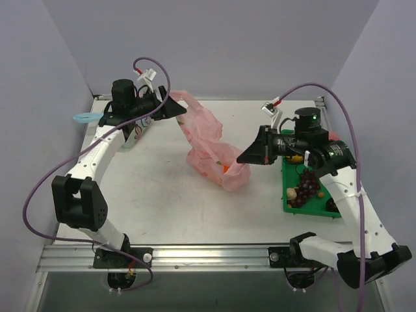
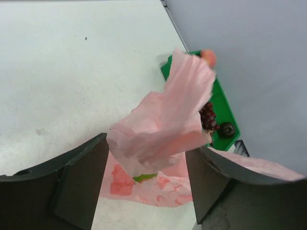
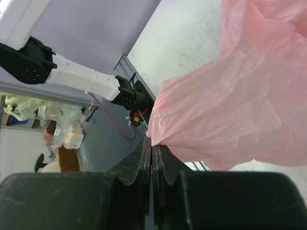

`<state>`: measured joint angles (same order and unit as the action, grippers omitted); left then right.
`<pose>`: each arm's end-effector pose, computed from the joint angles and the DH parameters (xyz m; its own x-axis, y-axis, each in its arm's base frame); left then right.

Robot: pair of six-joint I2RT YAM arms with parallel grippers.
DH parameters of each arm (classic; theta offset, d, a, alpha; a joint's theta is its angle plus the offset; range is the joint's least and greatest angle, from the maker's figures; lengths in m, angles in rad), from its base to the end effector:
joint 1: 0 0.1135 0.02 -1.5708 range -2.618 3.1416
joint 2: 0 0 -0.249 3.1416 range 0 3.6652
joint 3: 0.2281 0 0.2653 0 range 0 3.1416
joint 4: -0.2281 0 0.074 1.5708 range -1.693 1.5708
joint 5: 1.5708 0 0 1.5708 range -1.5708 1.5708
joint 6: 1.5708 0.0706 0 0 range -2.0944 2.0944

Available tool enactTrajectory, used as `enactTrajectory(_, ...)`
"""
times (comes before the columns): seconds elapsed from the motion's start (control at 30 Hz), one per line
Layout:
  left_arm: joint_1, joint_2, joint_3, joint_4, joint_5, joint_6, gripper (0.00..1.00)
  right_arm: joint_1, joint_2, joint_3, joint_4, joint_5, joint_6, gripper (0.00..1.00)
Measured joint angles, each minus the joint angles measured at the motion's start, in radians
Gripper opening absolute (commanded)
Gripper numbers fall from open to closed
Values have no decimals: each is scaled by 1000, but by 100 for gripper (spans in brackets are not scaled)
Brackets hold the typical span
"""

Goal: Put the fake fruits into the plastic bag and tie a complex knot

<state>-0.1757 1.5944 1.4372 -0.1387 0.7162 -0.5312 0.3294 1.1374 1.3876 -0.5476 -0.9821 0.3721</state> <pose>0.3978 -0.1177 0.3441 -0.6276 -0.2767 -0.7278 0.5014 0.5715 -0.6496 0.2263 0.1394 0.4284 -0.5972 0.0092 -0.8021 -0.7674 0.2843 0.5746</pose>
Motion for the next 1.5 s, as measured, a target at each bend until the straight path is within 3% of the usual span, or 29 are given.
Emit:
enactTrajectory(0.1,0,36,-1,-31,5,-1,97,16,18,-89,20,14,32,0)
enactTrajectory(0.23,2,5,-99,-45,8,-28,98,13,124,-172,70,43,95,0)
enactTrajectory(0.33,7,-105,-238,-78,6,-48,97,11,171,-198,133,62,155,0)
enactTrajectory(0.5,-6,-369,-409,-126,-5,-96,97,23,134,-202,260,84,238,0)
enactTrajectory(0.63,-97,-462,-429,-133,-24,-129,97,74,82,-201,339,103,261,0)
enactTrajectory(0.8,-214,-391,-429,-73,-64,-211,97,158,67,-177,365,116,245,0)
enactTrajectory(0.97,-262,-254,-423,-66,-144,-280,98,211,66,-151,349,133,187,0)
enactTrajectory(1.0,-263,-235,-422,-67,-158,-292,95,220,65,-146,342,136,170,0)
enactTrajectory(1.07,-263,-204,-415,-72,-185,-313,67,229,62,-136,324,143,138,0)
enactTrajectory(1.13,-256,-187,-407,-76,-200,-324,34,230,51,-130,294,148,104,0)
enactTrajectory(1.17,-250,-187,-404,-76,-203,-323,5,230,44,-127,279,151,90,0)
enactTrajectory(1.2,-241,-187,-400,-72,-204,-326,0,229,35,-126,266,155,73,0)
enactTrajectory(1.27,-209,-188,-378,-66,-194,-308,0,229,14,-126,231,157,43,12)
enactTrajectory(1.3,-185,-188,-359,-63,-185,-298,0,228,3,-126,211,158,31,25)
enactTrajectory(1.33,-162,-188,-338,-58,-173,-288,0,228,-9,-126,190,161,14,54)
enactTrajectory(1.43,-109,-188,-239,-63,-123,-217,0,201,-48,-124,91,173,-64,88)
enactTrajectory(1.5,-106,-194,-168,-71,-84,-147,0,138,-60,-111,23,189,-109,96)
